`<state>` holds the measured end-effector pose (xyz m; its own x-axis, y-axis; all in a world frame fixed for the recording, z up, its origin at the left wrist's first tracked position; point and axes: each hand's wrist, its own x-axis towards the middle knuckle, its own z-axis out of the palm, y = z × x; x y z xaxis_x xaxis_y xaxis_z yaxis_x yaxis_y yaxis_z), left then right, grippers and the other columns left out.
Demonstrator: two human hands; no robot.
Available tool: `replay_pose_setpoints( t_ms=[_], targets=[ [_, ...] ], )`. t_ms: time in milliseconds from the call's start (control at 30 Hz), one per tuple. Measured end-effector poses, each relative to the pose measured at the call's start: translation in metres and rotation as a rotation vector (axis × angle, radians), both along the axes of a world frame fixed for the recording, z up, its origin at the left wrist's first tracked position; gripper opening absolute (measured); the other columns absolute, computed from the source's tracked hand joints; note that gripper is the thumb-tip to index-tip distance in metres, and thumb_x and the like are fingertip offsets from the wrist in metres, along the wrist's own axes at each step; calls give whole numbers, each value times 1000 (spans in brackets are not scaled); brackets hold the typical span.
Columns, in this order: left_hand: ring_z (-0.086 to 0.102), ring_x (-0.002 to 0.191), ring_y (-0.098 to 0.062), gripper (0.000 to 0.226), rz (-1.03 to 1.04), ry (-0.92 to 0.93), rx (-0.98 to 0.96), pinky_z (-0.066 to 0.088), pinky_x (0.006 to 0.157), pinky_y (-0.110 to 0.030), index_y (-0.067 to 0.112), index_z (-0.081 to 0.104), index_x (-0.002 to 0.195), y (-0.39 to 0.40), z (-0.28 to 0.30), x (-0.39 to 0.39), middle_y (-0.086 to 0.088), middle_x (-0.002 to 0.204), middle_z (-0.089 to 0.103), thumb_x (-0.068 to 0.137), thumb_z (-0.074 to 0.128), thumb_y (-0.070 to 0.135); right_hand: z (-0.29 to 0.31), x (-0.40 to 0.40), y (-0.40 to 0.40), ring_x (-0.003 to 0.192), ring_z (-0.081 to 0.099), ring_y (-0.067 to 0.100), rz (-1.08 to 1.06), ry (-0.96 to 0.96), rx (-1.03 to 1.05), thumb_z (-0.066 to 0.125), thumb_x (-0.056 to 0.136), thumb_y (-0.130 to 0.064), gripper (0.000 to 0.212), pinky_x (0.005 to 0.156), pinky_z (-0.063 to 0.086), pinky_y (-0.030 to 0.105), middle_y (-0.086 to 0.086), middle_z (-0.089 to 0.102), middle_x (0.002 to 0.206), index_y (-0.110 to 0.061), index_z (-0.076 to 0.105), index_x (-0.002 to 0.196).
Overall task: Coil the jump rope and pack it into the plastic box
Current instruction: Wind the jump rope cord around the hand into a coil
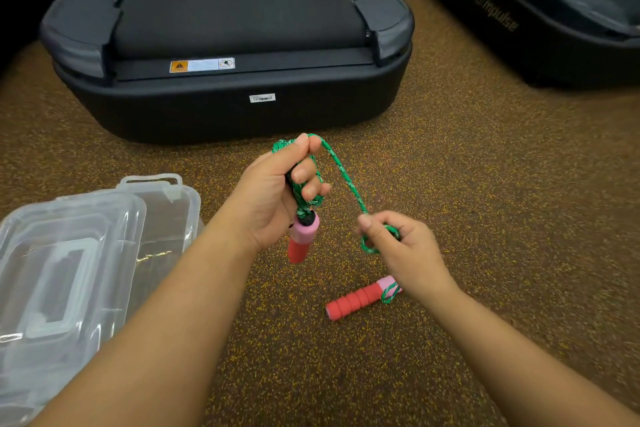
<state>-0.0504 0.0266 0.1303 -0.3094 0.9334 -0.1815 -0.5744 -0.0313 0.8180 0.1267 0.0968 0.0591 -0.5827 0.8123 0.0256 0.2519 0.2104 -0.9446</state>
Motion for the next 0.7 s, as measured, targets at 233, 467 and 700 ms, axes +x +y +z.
replay_pose_setpoints(
  t_ms=[233, 467, 700],
  targets=[
    [39, 42, -9, 21, -3, 4, -19, 50, 63, -26, 16, 60, 84, 0, -2, 0, 9, 47, 38, 96, 45, 25, -1, -5, -4, 95, 61, 0, 109, -171, 158, 57, 86, -41, 21, 87, 45, 23, -16, 68, 95, -31, 74, 93],
    [39, 41, -10, 15, -154, 9, -35, 49, 62, -28, 14, 61, 84, -2, 5, 6, 8, 46, 37, 84, 53, 27, 16, -19, 4, 129, 44, -1, 83, -16, 68, 60, 89, -25, 50, 110, 34, 29, -12, 53, 137, -33, 45, 137],
    [39, 40, -10, 15, -275, 47, -60, 50, 62, -29, 13, 62, 82, -5, 4, 10, 7, 46, 37, 83, 53, 26, 26, -27, 10, 118, 54, 4, 36, 40, 130, 55, 89, -27, 28, 105, 43, 37, -6, 61, 125, -36, 60, 115]
  ],
)
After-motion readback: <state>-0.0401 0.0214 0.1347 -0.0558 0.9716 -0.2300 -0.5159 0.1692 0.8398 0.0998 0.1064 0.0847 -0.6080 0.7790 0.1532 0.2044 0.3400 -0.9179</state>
